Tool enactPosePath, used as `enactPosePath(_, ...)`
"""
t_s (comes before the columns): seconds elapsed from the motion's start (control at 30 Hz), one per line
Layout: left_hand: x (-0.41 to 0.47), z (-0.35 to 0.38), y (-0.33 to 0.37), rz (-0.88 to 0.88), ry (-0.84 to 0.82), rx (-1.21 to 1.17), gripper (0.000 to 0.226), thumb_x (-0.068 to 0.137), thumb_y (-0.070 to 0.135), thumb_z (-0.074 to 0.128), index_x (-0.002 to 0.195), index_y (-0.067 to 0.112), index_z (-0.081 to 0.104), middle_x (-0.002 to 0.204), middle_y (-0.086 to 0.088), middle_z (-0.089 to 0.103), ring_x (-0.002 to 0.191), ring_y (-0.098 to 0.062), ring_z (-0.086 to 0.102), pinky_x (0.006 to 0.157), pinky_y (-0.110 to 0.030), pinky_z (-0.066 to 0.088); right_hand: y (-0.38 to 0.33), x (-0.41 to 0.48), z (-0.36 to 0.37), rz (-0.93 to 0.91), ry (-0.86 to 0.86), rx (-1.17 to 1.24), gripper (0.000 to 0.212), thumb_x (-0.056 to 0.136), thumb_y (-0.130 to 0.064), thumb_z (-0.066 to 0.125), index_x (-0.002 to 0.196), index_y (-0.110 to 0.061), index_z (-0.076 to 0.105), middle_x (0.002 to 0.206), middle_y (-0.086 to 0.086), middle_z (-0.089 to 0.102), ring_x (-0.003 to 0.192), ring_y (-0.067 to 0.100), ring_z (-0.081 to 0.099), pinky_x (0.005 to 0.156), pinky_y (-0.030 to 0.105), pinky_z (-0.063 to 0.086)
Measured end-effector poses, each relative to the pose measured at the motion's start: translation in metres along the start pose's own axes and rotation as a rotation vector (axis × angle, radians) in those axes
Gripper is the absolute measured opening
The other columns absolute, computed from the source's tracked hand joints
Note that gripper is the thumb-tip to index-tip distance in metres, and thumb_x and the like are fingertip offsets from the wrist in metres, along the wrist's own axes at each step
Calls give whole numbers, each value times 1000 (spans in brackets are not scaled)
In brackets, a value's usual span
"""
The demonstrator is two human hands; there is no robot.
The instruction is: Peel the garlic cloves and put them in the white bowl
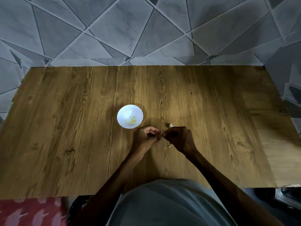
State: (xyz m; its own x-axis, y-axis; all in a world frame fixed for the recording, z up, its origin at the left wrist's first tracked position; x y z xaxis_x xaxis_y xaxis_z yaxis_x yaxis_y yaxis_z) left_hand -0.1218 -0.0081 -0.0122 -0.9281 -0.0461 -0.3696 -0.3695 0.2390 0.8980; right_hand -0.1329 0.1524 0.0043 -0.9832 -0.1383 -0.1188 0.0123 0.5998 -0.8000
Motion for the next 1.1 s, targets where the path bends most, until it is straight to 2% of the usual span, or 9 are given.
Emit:
enactPosePath(0.1,0,2,0,-13,-10,-35,18,77,-1,74,94,5,75,79,-4,73,70,-1,67,63,-12,49,-4,2,0,-48,3,-61,7,87,-16,73,92,-16,77,82,-9,72,61,-9,62,61,9,51)
enactPosePath(0.2,-2,7,-4,-79,-65,-207,23,80,-12,66,101,-5,70,83,-12,72,71,-9,69,66,-16,53,-11,1,-3,-97,9,-49,5,87,-15,73,89,-14,77,76,-9,71,61,-4,64,59,13,53)
enactPosePath(0.33,-5,12,-9,-152,-162,-404,28,83,-16,58,104,-2,70,95,-19,73,88,-25,71,84,-32,58,-10,-1,-4,-68,-21,20,5,90,-13,69,89,-15,74,71,-11,68,64,3,67,58,17,54)
enactPosePath(0.47,-9,13,-9,-188,-213,-489,26,86,-13,59,107,-3,68,96,-17,73,90,-23,72,80,-27,58,-4,-4,-3,-4,-24,125,10,92,-8,66,93,-14,73,78,-2,73,64,8,68,62,24,59)
enactPosePath(0.67,-7,10,-6,-163,-146,-366,25,85,-13,60,107,-6,68,97,-23,71,88,-27,70,81,-29,59,-21,-9,-10,-171,98,-6,4,87,-13,72,89,-15,75,78,-8,72,65,-2,66,60,13,52)
enactPosePath(0.77,-5,8,-6,-149,-113,-309,21,85,-9,63,103,-1,70,94,-18,73,86,-24,71,81,-28,58,-23,-9,-11,-182,110,-8,4,87,-16,72,89,-15,76,78,-9,72,65,1,66,60,21,56)
enactPosePath(0.9,-4,7,-9,-135,-96,-280,17,84,-5,66,98,4,72,91,-14,75,83,-19,71,79,-28,57,-17,-9,-8,-131,52,51,15,88,-28,65,91,-16,75,77,-8,72,64,4,67,60,28,58)
enactPosePath(1.0,-4,7,-7,-107,-75,-233,15,84,-3,68,97,3,72,88,-13,74,77,-14,68,71,-22,55,-5,-9,-5,-33,21,109,6,89,-13,69,90,-16,74,77,-4,73,64,7,69,62,32,60)
enactPosePath(1.1,-4,8,-5,-88,-65,-200,14,85,-2,67,96,3,72,87,-11,73,75,-11,68,68,-19,54,2,-11,-1,49,-15,181,13,89,-4,68,88,-16,74,79,-2,73,69,12,70,67,35,61)
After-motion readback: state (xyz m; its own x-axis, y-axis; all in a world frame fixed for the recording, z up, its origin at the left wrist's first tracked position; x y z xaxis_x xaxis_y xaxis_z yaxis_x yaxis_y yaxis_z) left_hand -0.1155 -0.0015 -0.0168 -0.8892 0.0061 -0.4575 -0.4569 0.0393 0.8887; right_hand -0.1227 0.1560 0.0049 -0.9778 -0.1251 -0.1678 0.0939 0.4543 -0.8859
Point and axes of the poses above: each hand's wrist, its own x-axis towards the middle knuckle, its own z-axis out of the palm, y = z × x, the point moved 10 cm from there along x, towards the middle knuckle
